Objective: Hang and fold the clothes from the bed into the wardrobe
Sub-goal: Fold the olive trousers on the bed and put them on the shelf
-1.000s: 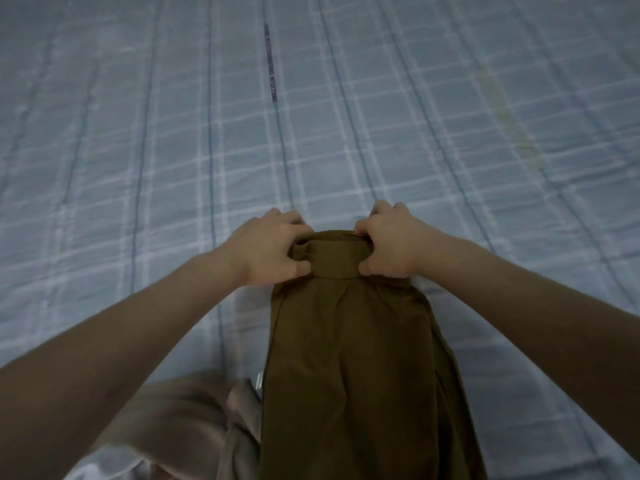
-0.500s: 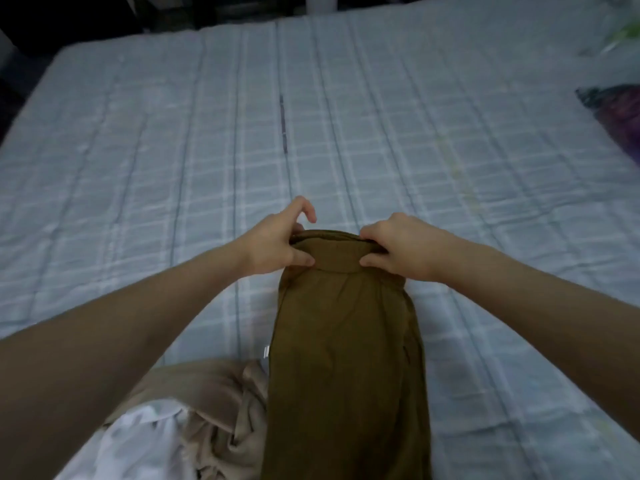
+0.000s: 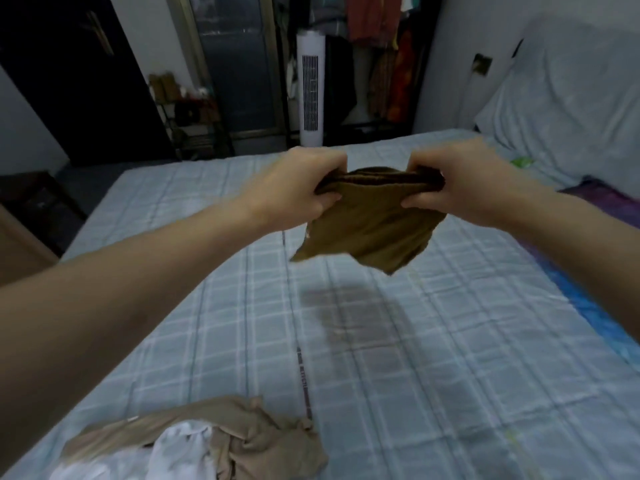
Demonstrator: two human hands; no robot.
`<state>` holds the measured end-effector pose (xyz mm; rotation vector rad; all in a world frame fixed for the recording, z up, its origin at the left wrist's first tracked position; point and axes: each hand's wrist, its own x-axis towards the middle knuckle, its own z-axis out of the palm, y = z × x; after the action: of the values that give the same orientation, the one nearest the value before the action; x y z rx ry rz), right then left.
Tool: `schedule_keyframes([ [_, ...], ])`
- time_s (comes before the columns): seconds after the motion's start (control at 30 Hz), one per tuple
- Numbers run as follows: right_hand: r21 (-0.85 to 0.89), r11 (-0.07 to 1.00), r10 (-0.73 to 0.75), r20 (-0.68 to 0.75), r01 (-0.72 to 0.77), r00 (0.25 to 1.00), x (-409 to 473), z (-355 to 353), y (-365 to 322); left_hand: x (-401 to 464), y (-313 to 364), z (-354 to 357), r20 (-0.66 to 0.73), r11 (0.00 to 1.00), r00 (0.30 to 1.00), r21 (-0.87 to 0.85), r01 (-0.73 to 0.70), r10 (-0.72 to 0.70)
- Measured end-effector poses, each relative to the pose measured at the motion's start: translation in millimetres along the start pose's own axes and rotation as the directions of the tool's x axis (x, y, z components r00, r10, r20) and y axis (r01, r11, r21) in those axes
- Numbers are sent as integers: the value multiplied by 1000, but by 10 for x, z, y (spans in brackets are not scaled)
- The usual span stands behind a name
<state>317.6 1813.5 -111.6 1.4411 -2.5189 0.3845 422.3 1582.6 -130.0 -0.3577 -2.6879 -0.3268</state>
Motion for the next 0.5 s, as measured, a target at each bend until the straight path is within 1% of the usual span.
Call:
schedule_keyframes([
  [0.07,-49,996,-76,-66,73,995,-348,108,-63,-256,189,121,12,999,999,23,-41,41],
  [0.1,-69,992,-108,-81,102,991,-542,248,-107,-428,274,244,43,998,998,36,-47,46],
  [0.13,-79,991,-117,-63,112,991,-749,422,-155,-624,355,409,82,998,996,45,-48,44],
  [0.23,-57,994,-89,95,95,991,-1451,1162,-288,-1272,596,1042,233,998,971,43,-54,43],
  [0.3,-14,1000,-23,219,27,976,-1980,1715,-415,-1727,763,1529,363,999,931,12,-33,26],
  [0.33,-26,1000,12,272,-5,962,-2265,1976,-492,-1969,856,1787,445,1000,895,-4,-3,5],
  [0.37,-16,1000,28,358,-24,933,-2537,2226,-585,-2221,987,2010,539,1000,842,4,23,-21],
  [0.4,10,999,35,456,-45,889,-2783,2414,-697,-2470,1133,2202,617,999,786,29,25,-38],
  [0.43,11,999,27,569,-41,822,-3039,2585,-818,-2719,1292,2365,689,998,723,56,10,-46],
  [0.47,32,999,0,627,-26,779,-3298,2732,-924,-2947,1441,2507,747,998,664,62,-6,-43],
  [0.5,72,997,-30,640,-22,768,-3487,2792,-995,-3146,1586,2625,815,999,579,46,7,-41],
])
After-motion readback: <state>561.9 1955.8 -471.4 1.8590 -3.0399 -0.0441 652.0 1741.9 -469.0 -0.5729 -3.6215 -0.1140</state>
